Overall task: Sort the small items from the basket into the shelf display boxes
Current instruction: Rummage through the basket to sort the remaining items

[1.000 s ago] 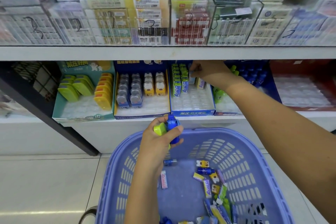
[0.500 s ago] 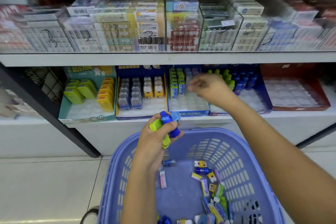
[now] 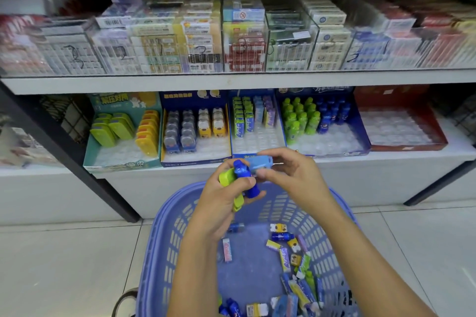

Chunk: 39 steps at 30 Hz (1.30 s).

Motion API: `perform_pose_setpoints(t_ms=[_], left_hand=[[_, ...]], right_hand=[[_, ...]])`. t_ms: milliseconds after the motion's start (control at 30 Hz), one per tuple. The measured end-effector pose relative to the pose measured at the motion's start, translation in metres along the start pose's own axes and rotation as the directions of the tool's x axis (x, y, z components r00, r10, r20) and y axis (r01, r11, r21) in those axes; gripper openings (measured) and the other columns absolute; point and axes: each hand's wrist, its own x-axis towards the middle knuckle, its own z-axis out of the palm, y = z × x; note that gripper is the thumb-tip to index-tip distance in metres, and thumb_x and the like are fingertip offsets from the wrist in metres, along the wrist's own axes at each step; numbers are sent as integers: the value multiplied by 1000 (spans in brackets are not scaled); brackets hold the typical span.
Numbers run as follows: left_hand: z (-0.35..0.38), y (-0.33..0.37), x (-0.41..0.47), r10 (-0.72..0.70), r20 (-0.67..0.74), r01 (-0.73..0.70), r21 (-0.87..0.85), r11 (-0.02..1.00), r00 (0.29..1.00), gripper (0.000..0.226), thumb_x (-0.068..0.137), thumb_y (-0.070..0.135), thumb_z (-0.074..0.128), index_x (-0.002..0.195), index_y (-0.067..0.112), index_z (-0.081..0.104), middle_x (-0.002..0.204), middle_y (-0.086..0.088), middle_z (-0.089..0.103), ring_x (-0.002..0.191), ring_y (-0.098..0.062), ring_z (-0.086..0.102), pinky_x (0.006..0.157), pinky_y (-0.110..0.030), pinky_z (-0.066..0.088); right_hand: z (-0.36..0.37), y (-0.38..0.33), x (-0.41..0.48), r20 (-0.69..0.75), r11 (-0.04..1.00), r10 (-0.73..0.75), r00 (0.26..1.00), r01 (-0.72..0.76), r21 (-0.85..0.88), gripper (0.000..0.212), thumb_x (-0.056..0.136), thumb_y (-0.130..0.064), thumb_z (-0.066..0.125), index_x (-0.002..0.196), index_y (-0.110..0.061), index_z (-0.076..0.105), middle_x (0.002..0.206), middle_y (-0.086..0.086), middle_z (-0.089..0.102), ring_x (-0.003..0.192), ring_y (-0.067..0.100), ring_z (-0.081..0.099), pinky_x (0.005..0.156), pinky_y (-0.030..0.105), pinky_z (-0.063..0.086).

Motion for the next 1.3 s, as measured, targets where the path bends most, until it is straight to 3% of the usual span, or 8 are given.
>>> perform_pose_setpoints(t_ms=[233, 500, 633, 833, 1033, 1133, 1233, 1300], left_hand=[[-11, 6, 1, 6, -91, -8, -17, 1000, 996, 20, 85, -4, 60, 100, 10, 59, 92, -11, 73, 87, -23, 71, 67, -32, 57], [-42, 16, 1, 97, -350, -93, 26, 995, 932, 24, 78, 4, 73, 95, 14, 60, 75, -3, 71, 64, -16, 68, 56, -26, 55], [-54, 23, 0, 156, -447, -129, 90, 988, 881, 26, 74, 5, 77, 90, 18, 61, 75, -1, 70, 62, -15, 68, 53, -24, 54], [-70, 36, -6, 200, -490, -172, 103, 980, 848, 28, 76, 5, 77, 91, 23, 61, 74, 6, 69, 64, -6, 67, 55, -23, 55], [-79, 47, -13, 209, -534, -194, 85, 977, 819, 26, 77, 11, 77, 91, 25, 61, 79, 7, 74, 67, -8, 69, 56, -21, 55], [-86, 50, -15, 179, -565, -178, 58, 982, 805, 27, 75, 14, 78, 94, 24, 62, 78, 6, 74, 68, -10, 71, 56, -22, 55], [-96, 54, -18, 171, -581, -155, 77, 985, 796, 26, 76, 13, 77, 92, 26, 61, 67, 8, 71, 60, -10, 69, 53, -22, 55], [-104, 60, -22, 183, -581, -142, 116, 983, 793, 28, 76, 16, 77, 98, 23, 63, 69, 5, 71, 61, -12, 69, 58, -28, 57]], right_hand=[[19, -3, 11, -117, 986, 73, 990, -54, 161, 34, 82, -32, 63, 77, -1, 52, 60, 9, 64, 51, 20, 60, 49, 24, 49], [43, -17, 31, 282, 963, 229, 932, -260, 78, 9, 86, -3, 62, 89, -9, 56, 74, 7, 71, 66, 19, 68, 63, 24, 55], [66, -25, 40, 351, 954, 286, 892, -300, -13, 7, 98, -17, 47, 100, -12, 52, 67, -3, 66, 54, 8, 51, 55, 18, 43], [93, -34, 50, 357, 879, 290, 888, -395, 267, 26, 99, -20, 43, 109, -18, 66, 83, -4, 65, 65, 7, 50, 61, 16, 46], [108, -44, 56, 278, 940, 224, 934, -282, 189, 2, 92, -8, 55, 92, -6, 54, 97, 22, 63, 84, 24, 67, 73, 27, 58], [116, -45, 60, 323, 968, 220, 920, -247, 44, 23, 82, -2, 67, 91, -9, 48, 104, 28, 60, 82, 28, 65, 73, 31, 57], [122, -51, 68, 497, 980, 194, 846, -144, -137, 53, 78, -9, 74, 122, -26, 49, 107, 14, 55, 75, 20, 68, 69, 26, 57], [130, -58, 74, 566, 972, 154, 810, -22, -233, 50, 74, -19, 79, 116, -32, 56, 104, 8, 58, 71, 20, 69, 64, 23, 56]])
